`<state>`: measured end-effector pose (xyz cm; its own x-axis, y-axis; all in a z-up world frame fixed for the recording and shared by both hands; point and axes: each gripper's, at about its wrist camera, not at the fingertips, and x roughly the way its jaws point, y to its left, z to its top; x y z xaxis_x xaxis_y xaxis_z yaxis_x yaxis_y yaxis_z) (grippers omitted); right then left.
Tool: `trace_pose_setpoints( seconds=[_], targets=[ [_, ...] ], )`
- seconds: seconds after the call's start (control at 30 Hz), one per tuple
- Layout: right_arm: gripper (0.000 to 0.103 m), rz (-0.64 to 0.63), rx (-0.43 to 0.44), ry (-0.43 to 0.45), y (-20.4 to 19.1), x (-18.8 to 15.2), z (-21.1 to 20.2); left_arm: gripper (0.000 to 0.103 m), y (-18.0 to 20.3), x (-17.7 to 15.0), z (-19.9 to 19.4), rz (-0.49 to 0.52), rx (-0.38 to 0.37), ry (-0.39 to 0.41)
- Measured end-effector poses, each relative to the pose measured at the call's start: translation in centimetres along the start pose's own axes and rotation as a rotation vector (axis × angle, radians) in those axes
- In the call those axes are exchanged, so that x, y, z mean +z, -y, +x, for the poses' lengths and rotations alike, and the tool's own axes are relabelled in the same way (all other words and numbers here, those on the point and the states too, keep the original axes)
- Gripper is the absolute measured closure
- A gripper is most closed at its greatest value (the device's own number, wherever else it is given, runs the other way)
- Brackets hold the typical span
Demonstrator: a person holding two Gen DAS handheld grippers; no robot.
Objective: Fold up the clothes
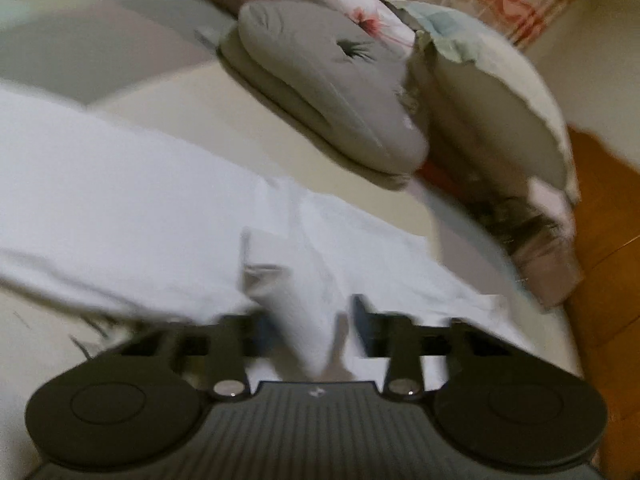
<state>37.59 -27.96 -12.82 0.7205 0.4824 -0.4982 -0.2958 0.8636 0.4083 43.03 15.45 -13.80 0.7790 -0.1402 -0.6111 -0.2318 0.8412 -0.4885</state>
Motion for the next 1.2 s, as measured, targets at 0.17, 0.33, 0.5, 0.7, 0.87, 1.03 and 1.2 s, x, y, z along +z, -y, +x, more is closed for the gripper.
trace_pose_setpoints(
  seconds=[0.17, 0.33, 0.5, 0.7, 0.87, 1.03, 1.2],
  targets=[
    [0.0, -0.007, 0.0, 0.003, -0.1, 0.1, 0.0, 0.094, 1.0, 1.6, -1.0, 0.077, 0.003, 0.082],
    [0.0, -0.015, -0.005, -0.013, -0.1, 0.0, 0.3, 0.09, 1.0, 2.5, -0.3, 0.126, 0.046, 0.044],
    [0.0, -0.025, -0.006, -0.013, -0.2, -0.1, 0.2, 0.072, 0.6, 3.3, -0.6, 0.162, 0.197, 0.059],
    [0.0, -0.032, 0.0, -0.016, -0.3, 0.0, 0.3, 0.058, 3.5, 3.7, -2.3, 0.27, 0.146, 0.074],
    [0.0, -0.048, -0.002, -0.029, -0.5, -0.2, 0.5, 0.055, 5.0, 0.4, -1.6, 0.32, -0.011, -0.084],
    [0.0, -0.047, 0.001, -0.032, -0.6, -0.2, 0.4, 0.059, 3.1, -2.2, -1.5, 0.313, 0.102, -0.105],
    [0.0, -0.056, -0.022, -0.054, -0.6, -0.2, 0.7, 0.058, 4.9, -2.8, -2.8, 0.424, 0.181, -0.135]
  ],
)
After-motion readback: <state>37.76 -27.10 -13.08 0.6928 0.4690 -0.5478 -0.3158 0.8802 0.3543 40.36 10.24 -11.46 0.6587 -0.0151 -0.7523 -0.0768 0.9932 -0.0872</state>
